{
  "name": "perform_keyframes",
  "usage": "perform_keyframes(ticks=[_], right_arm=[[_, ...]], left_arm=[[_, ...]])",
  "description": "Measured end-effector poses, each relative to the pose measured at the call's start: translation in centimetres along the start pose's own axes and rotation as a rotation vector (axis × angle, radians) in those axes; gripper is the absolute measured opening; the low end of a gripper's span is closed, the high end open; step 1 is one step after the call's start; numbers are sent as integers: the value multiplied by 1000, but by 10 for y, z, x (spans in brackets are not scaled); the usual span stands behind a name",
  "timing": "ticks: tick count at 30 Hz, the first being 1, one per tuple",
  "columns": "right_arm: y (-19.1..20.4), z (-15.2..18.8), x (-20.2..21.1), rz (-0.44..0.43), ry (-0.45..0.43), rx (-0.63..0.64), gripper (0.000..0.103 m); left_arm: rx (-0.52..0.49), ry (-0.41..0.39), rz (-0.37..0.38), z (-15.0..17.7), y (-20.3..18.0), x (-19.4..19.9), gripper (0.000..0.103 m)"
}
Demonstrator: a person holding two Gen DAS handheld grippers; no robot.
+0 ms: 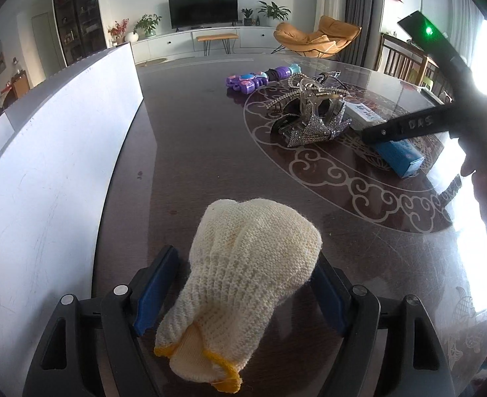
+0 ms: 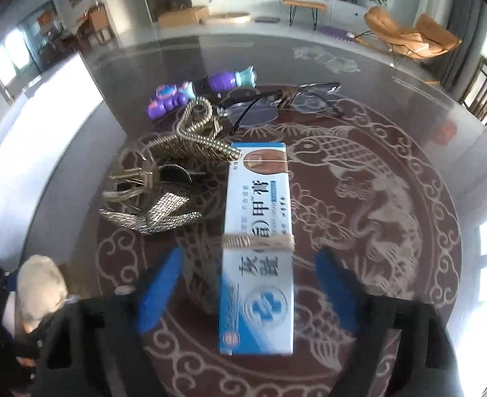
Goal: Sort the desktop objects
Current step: 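Grasp the blue-white cream box with the right tool while the left tool holds the glove, then carry the glove in the left tool and box in the right tool over the bin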
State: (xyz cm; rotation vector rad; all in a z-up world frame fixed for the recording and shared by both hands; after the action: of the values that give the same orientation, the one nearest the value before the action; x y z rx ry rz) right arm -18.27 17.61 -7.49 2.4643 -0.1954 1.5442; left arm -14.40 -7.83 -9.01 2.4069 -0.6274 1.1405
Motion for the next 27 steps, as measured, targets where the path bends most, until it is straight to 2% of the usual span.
perform_keyframes(ticks=[5, 12, 14, 17, 18, 19, 21, 23, 25, 27], right_arm=[[-8, 29, 15, -40, -43, 7, 45], [-28, 135, 60, -91, -80, 66, 45], [-37, 159, 73, -122, -84, 50, 45], [-53, 167, 76, -124, -69, 32, 49], [-57, 168, 76, -114, -59, 40, 62], [-61, 168, 74, -100, -42, 48, 78], [-64, 166, 70, -100, -7, 61, 92], [-64, 166, 66, -106, 21, 90, 95], [-58, 164, 61, -105, 56, 112, 103], [-53, 160, 56, -75, 73, 128, 103]], left_arm=[[2, -2, 7, 0, 0, 1, 77], [0, 0, 2, -1, 0, 1, 78], [15, 5, -15, -1, -2, 1, 78], [-5, 1, 7, 4, -18, 7, 78], [-26, -2, 28, 6, -26, 10, 78], [-52, 1, 55, 8, -34, 12, 85], [-102, 22, 87, 12, -44, 14, 97], [-130, 47, 112, 16, -49, 17, 100], [-144, 70, 127, 18, -47, 19, 100], [-157, 99, 138, 18, -43, 18, 100]])
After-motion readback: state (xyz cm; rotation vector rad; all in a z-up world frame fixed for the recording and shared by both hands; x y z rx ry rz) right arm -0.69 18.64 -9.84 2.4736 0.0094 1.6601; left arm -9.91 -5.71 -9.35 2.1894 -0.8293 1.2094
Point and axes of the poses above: each gripper's, at about its wrist camera, not at the fingertips, and x roughly against the way its jaws point, y to its left, z to its underside, the point moved 3 cm from there along -x, roughly the way its jaws point, and after that the axes turned 15 degrees about -x, right-handed, at the moved point
